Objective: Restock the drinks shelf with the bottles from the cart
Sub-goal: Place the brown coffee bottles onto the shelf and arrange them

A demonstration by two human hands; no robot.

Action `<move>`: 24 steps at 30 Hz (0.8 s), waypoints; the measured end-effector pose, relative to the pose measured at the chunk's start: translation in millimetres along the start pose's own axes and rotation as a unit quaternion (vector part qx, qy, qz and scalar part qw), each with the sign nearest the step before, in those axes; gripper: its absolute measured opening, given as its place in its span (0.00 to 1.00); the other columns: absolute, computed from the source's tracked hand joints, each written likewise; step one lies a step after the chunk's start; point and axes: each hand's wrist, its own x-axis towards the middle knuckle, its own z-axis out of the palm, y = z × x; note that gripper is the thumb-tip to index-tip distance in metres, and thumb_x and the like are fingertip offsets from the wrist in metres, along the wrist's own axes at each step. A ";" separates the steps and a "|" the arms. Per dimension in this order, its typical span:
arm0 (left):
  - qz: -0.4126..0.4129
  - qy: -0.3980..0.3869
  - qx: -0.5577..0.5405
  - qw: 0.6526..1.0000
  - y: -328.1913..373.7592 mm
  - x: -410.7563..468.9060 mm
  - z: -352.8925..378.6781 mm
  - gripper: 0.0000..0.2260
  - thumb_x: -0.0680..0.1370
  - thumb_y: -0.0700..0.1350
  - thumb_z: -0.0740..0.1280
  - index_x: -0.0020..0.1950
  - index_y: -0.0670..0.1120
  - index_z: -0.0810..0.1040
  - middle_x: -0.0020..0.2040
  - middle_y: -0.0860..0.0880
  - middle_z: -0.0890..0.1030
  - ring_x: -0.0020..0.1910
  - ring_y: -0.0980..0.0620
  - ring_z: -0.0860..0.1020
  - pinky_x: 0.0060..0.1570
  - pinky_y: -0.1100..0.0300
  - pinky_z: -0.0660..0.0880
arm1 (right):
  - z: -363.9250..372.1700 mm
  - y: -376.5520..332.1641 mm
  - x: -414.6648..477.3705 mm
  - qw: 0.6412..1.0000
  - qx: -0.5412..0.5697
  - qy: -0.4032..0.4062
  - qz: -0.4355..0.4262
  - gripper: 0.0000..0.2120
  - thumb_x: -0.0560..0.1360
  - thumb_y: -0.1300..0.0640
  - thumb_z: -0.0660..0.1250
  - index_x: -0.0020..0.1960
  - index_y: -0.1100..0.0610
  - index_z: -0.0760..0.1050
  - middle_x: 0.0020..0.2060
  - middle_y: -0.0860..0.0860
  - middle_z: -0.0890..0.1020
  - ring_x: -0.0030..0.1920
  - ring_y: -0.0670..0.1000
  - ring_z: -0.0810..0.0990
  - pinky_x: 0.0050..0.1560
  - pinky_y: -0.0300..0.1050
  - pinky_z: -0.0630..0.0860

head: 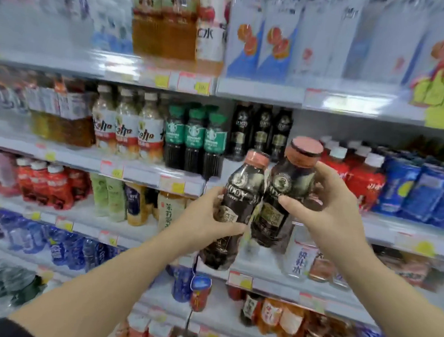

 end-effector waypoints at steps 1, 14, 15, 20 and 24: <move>0.011 0.014 -0.001 1.000 6.8 3.9 3.3 0.26 0.70 0.48 0.75 0.58 0.61 0.61 0.51 0.67 0.72 0.47 0.70 0.71 0.51 0.67 0.70 | -6.5 -2.2 5.1 1.000 0.001 0.002 -0.024 0.31 0.66 0.57 0.76 0.66 0.49 0.69 0.58 0.45 0.78 0.57 0.45 0.77 0.57 0.39 0.74; 0.108 0.180 -0.064 0.976 -10.7 51.1 -9.3 0.31 0.70 0.37 0.74 0.60 0.64 0.62 0.55 0.67 0.73 0.53 0.75 0.72 0.49 0.79 0.69 | 14.9 29.8 86.0 0.985 -0.112 -0.055 -0.122 0.31 0.69 0.61 0.73 0.66 0.45 0.63 0.60 0.42 0.73 0.61 0.38 0.70 0.60 0.23 0.63; 0.103 0.181 -0.069 0.976 -14.4 54.3 -13.6 0.31 0.70 0.37 0.74 0.61 0.63 0.63 0.56 0.66 0.73 0.53 0.74 0.73 0.49 0.79 0.70 | 19.9 33.8 93.5 0.985 -0.113 -0.062 -0.117 0.31 0.69 0.61 0.73 0.67 0.46 0.63 0.60 0.42 0.72 0.61 0.37 0.70 0.59 0.22 0.63; 0.073 0.188 -0.103 0.974 -32.2 71.7 -27.3 0.29 0.70 0.39 0.74 0.61 0.62 0.64 0.55 0.64 0.75 0.52 0.70 0.74 0.52 0.69 0.71 | 51.3 49.5 135.9 0.990 -0.112 -0.063 -0.063 0.32 0.71 0.62 0.71 0.71 0.55 0.62 0.58 0.41 0.70 0.58 0.35 0.68 0.55 0.19 0.61; 0.045 0.176 -0.117 0.976 -37.2 84.2 -32.0 0.28 0.70 0.42 0.75 0.62 0.61 0.65 0.55 0.62 0.76 0.53 0.66 0.75 0.54 0.63 0.72 | 66.3 71.1 177.5 0.993 -0.107 -0.046 -0.001 0.34 0.72 0.58 0.70 0.73 0.54 0.59 0.65 0.49 0.72 0.65 0.48 0.71 0.65 0.40 0.65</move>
